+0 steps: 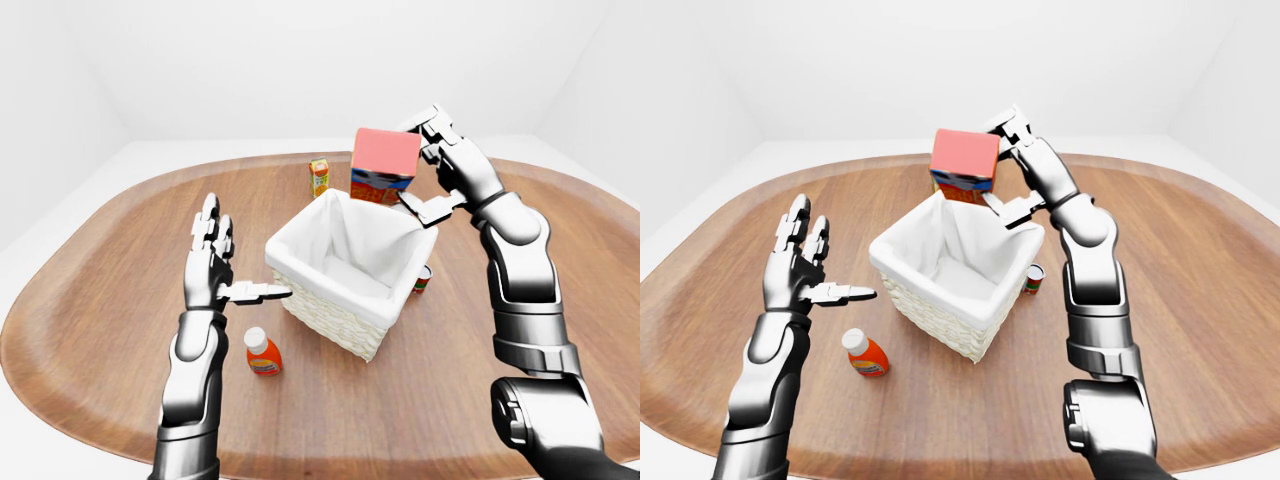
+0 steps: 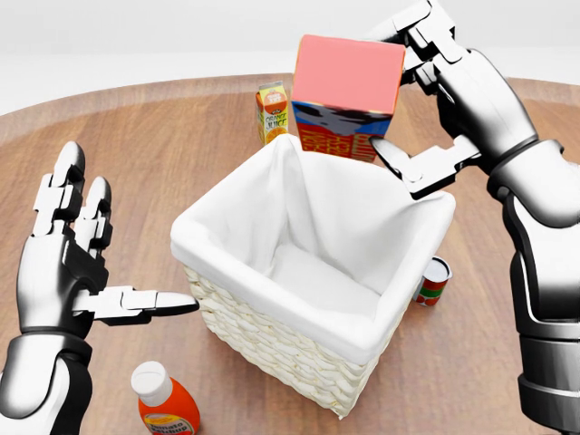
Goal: Pick up the butter and put it in the basket.
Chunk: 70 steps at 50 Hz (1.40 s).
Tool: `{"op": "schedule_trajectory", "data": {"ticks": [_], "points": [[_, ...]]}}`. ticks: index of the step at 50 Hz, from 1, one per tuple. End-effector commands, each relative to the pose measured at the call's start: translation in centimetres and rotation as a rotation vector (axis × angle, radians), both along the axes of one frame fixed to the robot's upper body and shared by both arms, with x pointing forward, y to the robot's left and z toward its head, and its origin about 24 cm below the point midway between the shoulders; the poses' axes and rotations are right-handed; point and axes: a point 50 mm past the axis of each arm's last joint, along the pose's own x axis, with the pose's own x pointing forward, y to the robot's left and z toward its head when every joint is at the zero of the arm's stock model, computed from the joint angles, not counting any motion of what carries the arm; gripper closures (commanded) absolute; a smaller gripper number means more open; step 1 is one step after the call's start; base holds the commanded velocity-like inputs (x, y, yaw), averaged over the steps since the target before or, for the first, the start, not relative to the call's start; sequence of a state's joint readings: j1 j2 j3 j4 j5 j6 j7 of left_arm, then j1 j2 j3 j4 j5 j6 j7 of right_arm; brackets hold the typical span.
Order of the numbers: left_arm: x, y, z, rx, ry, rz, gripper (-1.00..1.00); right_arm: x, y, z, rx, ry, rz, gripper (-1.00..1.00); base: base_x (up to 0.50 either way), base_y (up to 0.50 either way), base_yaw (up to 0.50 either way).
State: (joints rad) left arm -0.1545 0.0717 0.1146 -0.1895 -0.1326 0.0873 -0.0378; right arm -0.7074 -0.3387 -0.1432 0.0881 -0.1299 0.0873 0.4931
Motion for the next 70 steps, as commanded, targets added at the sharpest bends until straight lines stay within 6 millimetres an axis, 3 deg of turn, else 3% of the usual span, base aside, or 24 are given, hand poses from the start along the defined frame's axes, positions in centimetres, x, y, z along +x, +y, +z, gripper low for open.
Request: {"op": "schedule_trajectory", "data": {"ticks": [1, 12, 60, 70], "points": [[-0.1, 0.0, -0.1, -0.001, 0.004, 0.001, -1.00, -1.0, 1.2, 0.3, 0.115, -0.050, 0.061, 1.00, 0.00, 0.00, 0.00], [-0.1, 0.0, -0.2, -0.002, 0.006, 0.001, -1.00, -1.1, 1.8, -0.4, 0.135, -0.034, 0.073, 1.00, 0.00, 0.00, 0.00], [-0.1, 0.0, -0.6, -0.005, 0.023, 0.002, -1.00, 0.2, 1.7, -7.8, 0.109, 0.244, -0.003, 1.00, 0.00, 0.00, 0.00], [-0.1, 0.1, -0.6, -0.005, 0.025, 0.002, -1.00, 0.0, 1.9, -8.4, 0.116, 0.259, 0.005, 1.00, 0.00, 0.00, 0.00]]}}
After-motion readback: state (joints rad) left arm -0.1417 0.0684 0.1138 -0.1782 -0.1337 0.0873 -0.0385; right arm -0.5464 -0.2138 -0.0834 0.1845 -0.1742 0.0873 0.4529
